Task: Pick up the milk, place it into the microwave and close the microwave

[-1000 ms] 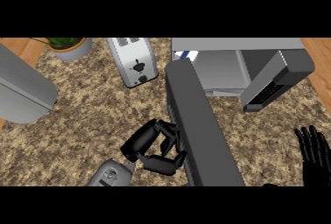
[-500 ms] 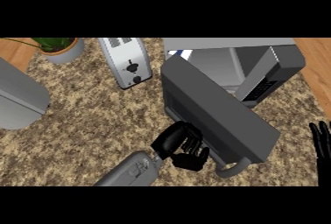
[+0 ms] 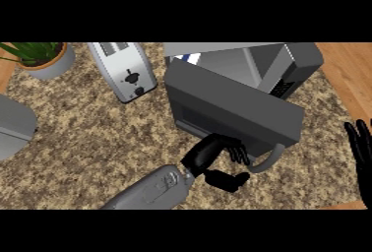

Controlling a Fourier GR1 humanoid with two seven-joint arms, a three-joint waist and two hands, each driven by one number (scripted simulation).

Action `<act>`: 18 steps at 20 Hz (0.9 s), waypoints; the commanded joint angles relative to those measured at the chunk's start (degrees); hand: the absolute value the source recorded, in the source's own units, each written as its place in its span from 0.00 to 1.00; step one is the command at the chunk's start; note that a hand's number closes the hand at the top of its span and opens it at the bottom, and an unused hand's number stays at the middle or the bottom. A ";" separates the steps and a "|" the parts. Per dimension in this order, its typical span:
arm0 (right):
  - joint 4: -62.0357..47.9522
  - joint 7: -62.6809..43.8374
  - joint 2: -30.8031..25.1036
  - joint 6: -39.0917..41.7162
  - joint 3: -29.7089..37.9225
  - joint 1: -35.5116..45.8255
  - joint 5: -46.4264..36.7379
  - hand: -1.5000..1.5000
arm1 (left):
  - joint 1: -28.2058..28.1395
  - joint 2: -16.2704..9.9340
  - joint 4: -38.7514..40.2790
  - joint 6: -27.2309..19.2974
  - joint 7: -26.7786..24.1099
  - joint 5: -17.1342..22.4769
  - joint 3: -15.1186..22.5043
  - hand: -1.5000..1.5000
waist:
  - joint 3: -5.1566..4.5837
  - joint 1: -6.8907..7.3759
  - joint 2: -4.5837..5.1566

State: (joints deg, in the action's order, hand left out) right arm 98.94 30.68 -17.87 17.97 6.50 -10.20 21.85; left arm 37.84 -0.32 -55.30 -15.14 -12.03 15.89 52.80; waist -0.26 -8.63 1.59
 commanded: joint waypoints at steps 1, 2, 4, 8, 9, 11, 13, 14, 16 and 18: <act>2.40 -1.58 -1.65 2.47 -1.12 1.71 1.27 0.00 | 5.26 0.31 -0.46 -2.03 -1.03 6.21 -1.44 1.00 | -0.10 -3.17 0.60; 2.55 -1.85 -1.03 2.12 -1.69 1.94 1.27 0.00 | 5.67 0.30 -1.52 -2.77 -2.92 7.33 -1.26 1.00 | -0.11 -3.41 0.64; 3.80 -2.46 -1.76 3.04 -1.98 2.84 2.01 0.00 | 6.70 0.31 -0.86 -3.45 -4.46 9.29 -2.28 1.00 | -0.19 -5.02 1.07; 5.72 -3.93 -2.99 3.77 -2.15 4.25 2.95 0.00 | 11.52 0.31 2.36 -3.72 -5.08 11.60 -3.59 1.00 | -0.12 -7.13 1.49; 4.83 -3.82 -3.68 4.29 -1.77 4.40 2.77 0.00 | 12.01 0.32 1.76 -4.90 -5.27 12.48 -2.91 1.00 | 0.01 -7.68 1.57; 6.26 -4.38 -4.13 3.73 -0.78 4.96 3.59 0.00 | 13.08 0.32 3.73 -5.30 -6.14 13.60 -3.72 1.00 | -0.04 -8.75 1.72; 6.19 -5.31 -4.58 4.66 -1.20 5.26 4.69 0.00 | 15.38 0.32 4.40 -5.31 -5.39 15.30 -4.22 1.00 | 0.07 -9.64 2.00; 6.71 -5.77 -4.36 4.53 -1.29 5.68 5.55 0.00 | 16.16 0.32 5.18 -5.60 -5.58 15.76 -4.69 1.00 | 0.05 -9.99 2.14; 7.06 -6.61 -5.77 5.65 -1.42 5.79 5.62 0.00 | 17.88 0.32 6.30 -6.47 -5.24 16.89 -5.11 1.00 | 0.10 -10.86 2.28; 7.60 -7.50 -6.09 5.61 -1.47 7.03 6.47 0.00 | 19.20 0.32 7.21 -6.31 -5.97 17.74 -5.26 1.00 | 0.06 -11.41 2.72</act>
State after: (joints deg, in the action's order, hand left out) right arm 105.67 24.64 -22.77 22.91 4.91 -4.48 27.02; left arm 53.64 -0.02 -49.76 -20.81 -17.45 31.73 48.53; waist -0.21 -18.69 3.89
